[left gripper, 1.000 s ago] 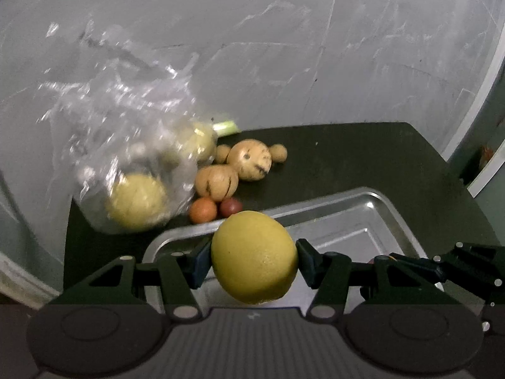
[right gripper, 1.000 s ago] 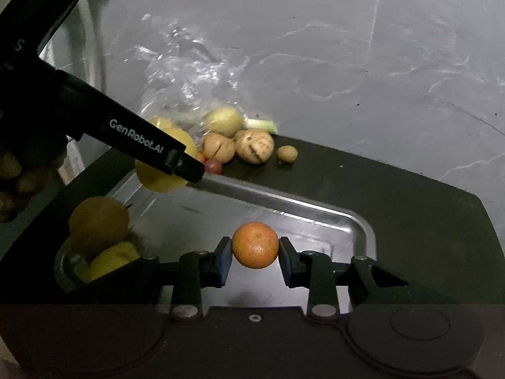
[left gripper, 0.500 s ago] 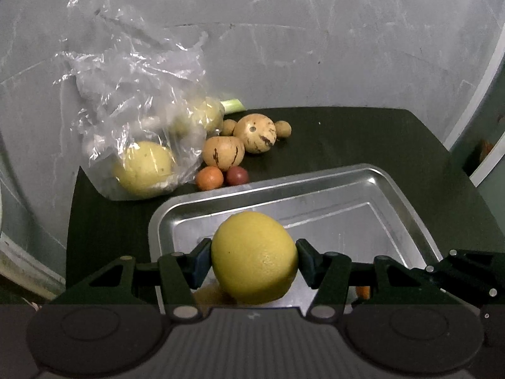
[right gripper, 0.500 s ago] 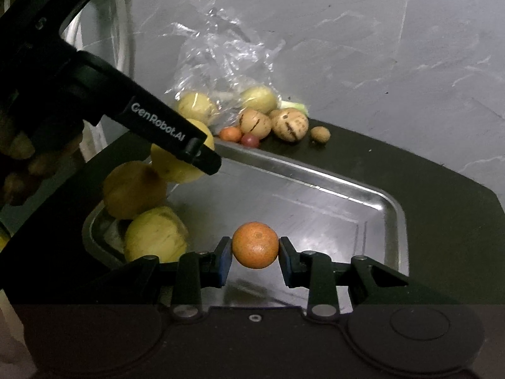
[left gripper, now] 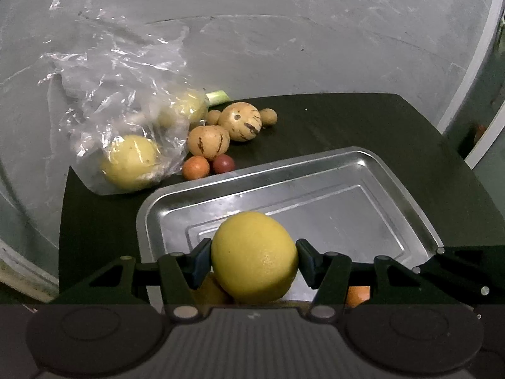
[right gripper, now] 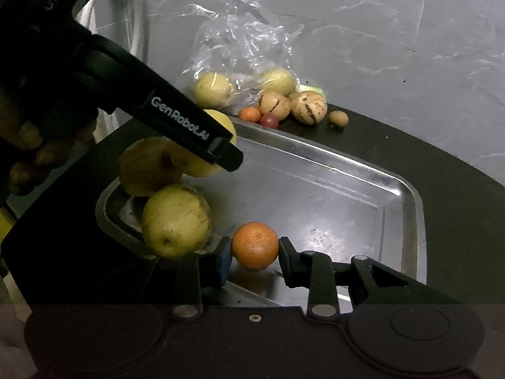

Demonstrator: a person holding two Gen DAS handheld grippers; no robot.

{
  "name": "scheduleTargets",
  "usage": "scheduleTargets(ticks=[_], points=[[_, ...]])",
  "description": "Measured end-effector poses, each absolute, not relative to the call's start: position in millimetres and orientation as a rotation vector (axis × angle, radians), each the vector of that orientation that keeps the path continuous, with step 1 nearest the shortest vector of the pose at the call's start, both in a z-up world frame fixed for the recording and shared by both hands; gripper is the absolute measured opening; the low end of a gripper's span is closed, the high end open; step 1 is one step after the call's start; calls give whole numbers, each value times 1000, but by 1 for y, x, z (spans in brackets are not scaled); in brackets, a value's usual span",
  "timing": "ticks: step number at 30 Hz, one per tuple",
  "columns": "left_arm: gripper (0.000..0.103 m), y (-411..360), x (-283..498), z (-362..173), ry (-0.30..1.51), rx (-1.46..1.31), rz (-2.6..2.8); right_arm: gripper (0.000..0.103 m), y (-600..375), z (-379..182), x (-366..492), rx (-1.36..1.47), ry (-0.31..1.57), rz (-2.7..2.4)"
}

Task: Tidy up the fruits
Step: 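Carry the lemon in the left tool and orange in the right tool over the tray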

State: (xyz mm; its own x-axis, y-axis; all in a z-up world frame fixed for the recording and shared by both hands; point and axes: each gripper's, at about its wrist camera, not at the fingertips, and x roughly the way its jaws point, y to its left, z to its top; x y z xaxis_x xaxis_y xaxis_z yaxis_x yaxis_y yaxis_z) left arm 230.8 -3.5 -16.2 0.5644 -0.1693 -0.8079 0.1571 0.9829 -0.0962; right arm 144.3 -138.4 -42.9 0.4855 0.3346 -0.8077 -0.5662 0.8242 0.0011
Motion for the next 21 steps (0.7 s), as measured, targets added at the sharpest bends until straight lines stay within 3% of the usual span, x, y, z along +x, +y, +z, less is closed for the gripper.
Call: scheduleTargets(ticks=[21], points=[[61, -6, 233, -20, 966, -1, -195, 34, -137, -48, 145, -290, 938, 570]])
